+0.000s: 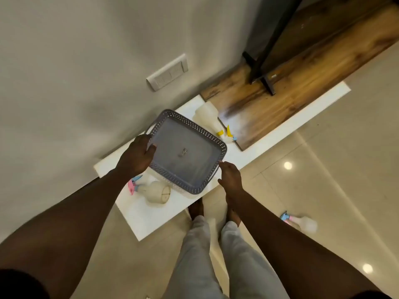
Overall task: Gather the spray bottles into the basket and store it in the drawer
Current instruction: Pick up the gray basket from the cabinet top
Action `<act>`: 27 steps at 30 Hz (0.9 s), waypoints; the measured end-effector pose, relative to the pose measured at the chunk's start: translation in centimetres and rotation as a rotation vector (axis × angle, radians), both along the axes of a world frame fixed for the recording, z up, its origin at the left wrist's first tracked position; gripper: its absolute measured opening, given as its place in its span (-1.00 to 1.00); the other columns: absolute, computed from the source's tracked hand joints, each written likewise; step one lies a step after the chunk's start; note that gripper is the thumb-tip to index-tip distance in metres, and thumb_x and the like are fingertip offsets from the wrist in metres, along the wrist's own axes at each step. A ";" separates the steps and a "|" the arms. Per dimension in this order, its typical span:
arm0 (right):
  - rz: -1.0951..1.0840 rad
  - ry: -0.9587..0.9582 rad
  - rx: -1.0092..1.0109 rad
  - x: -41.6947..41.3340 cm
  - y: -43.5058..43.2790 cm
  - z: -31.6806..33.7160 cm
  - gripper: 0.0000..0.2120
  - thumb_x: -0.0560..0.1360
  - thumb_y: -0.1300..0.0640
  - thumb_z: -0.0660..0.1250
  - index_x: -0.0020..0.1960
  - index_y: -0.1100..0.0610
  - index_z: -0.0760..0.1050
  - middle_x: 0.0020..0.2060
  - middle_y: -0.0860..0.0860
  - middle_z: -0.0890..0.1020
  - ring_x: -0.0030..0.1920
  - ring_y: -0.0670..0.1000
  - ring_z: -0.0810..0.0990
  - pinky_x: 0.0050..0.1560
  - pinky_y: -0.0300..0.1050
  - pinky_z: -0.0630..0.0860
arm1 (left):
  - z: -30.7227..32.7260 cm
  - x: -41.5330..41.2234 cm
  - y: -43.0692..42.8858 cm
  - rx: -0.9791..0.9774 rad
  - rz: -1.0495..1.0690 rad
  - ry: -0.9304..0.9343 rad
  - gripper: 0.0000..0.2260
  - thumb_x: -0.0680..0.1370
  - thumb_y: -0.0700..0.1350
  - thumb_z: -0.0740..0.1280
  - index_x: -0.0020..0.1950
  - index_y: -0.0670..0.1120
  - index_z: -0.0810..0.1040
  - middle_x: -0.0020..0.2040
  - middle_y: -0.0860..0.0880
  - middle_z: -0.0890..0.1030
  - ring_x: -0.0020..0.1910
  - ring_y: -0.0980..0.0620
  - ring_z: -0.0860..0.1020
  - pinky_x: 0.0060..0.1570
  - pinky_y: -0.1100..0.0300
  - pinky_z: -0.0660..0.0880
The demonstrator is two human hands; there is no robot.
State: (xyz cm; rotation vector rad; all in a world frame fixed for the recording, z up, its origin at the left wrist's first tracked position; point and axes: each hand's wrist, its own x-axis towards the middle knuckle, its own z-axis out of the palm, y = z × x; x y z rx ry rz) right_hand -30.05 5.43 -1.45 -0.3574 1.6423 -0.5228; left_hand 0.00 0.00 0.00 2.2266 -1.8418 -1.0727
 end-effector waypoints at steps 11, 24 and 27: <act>-0.186 0.076 0.126 2.5 -1.2 -7.2 -0.61 0.66 0.00 0.31 0.40 0.18 0.51 0.19 -0.01 0.64 0.29 0.10 0.59 0.35 0.08 0.51 | -7.5 2.0 -7.4 0.329 0.266 0.047 -0.36 0.73 0.03 0.21 0.73 -0.19 0.08 0.73 -0.20 0.17 0.70 -0.18 0.20 0.67 -0.06 0.17; -0.326 0.075 0.073 0.5 2.3 -4.6 -0.81 0.58 0.08 0.39 0.12 0.15 0.65 -0.23 -0.10 0.61 -0.21 -0.07 0.57 -0.16 -0.14 0.49 | -3.8 0.3 -4.2 0.198 0.417 0.233 -0.72 0.59 0.00 0.23 0.11 -0.15 0.62 0.05 -0.17 0.70 0.12 -0.28 0.67 0.10 -0.14 0.60; -0.343 0.124 0.027 -1.5 4.2 -3.0 -0.76 0.56 0.07 0.40 0.17 0.12 0.67 -0.16 -0.08 0.66 -0.14 -0.04 0.61 -0.04 -0.05 0.54 | -1.4 -1.6 -2.5 0.126 0.378 0.233 -0.71 0.58 0.03 0.24 0.15 -0.06 0.65 0.08 -0.09 0.72 0.13 -0.20 0.67 0.14 -0.08 0.60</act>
